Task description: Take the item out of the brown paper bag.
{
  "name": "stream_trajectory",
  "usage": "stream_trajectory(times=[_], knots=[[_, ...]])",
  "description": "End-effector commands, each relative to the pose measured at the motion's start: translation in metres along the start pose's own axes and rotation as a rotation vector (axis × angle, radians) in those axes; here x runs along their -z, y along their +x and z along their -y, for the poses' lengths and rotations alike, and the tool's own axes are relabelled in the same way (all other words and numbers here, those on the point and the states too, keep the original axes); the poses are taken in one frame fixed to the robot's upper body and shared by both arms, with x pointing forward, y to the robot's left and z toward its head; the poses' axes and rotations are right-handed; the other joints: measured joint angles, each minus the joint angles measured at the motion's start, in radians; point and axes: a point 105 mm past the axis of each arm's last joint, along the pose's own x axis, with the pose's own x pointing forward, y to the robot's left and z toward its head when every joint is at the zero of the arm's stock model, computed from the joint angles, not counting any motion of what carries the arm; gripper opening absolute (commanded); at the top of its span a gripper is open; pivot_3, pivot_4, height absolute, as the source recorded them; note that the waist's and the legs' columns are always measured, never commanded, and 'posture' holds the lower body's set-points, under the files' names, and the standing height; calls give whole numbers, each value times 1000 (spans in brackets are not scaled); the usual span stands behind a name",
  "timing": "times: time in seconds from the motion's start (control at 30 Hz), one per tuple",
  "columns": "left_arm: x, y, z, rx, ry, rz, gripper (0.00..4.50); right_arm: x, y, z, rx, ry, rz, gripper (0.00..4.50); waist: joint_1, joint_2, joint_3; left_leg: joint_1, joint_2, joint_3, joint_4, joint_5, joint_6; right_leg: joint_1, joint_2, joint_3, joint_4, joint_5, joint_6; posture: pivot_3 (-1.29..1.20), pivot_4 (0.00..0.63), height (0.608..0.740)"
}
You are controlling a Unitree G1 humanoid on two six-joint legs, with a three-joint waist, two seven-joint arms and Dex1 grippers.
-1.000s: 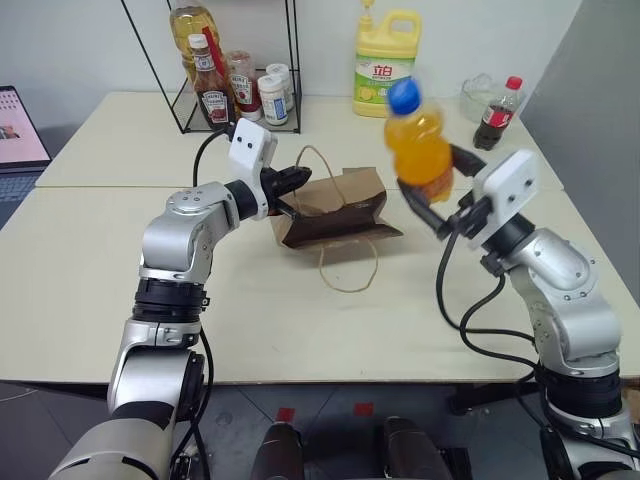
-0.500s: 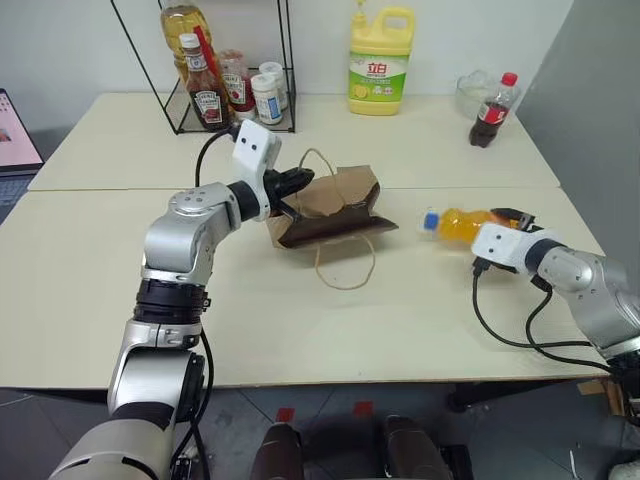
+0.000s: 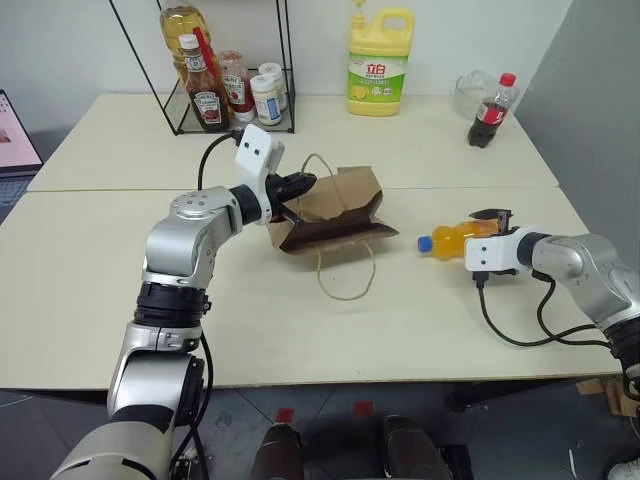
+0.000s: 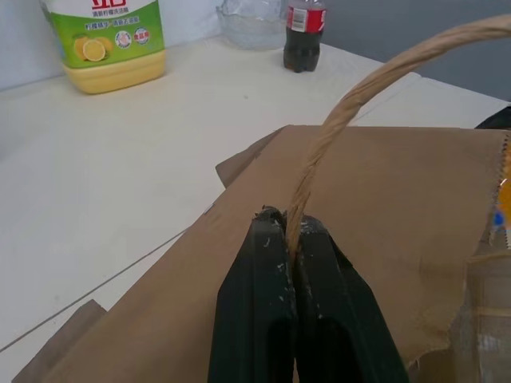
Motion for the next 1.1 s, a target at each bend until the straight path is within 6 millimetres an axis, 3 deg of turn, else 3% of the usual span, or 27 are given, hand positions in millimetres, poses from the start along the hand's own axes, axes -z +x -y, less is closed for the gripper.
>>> stream_trajectory(times=[0.03,0.2,0.37,0.5,0.6,0.97,1.1], knots=[[-14,-5,-1,-13,36,44,0,1,1,-4,-54,-22,0,4400,0,0,0,0,0,0,0,0,0,0,0,0,0,0,0,0,150,740],[-15,-7,-5,-26,37,45,0,-1,-6,2,-52,-9,23,4400,0,0,0,1,0,0,0,0,0,1,0,0,0,0,0,0,150,740],[-26,-12,-24,-77,44,62,0,-27,-26,19,18,137,135,4400,4,0,0,0,0,0,0,0,0,1,0,0,0,0,0,0,150,740],[-43,-13,-48,-162,75,101,0,-64,-41,38,115,377,302,4400,3,0,0,1,0,0,1,0,0,1,0,-1,1,0,0,0,150,740],[-50,-10,-57,-182,90,113,0,-77,-45,42,164,497,359,4400,5,0,0,0,0,-1,1,0,0,1,0,-1,1,0,0,0,150,740],[-54,-4,-58,-167,57,120,0,-69,-41,30,262,656,311,4400,14,0,0,0,0,-1,1,0,0,1,0,-1,1,0,0,0,150,740],[-53,-14,-57,-126,-2,122,820,-72,-39,25,289,732,316,4500,12,0,0,0,0,-1,1,0,0,1,0,-1,1,0,0,0,150,740]])
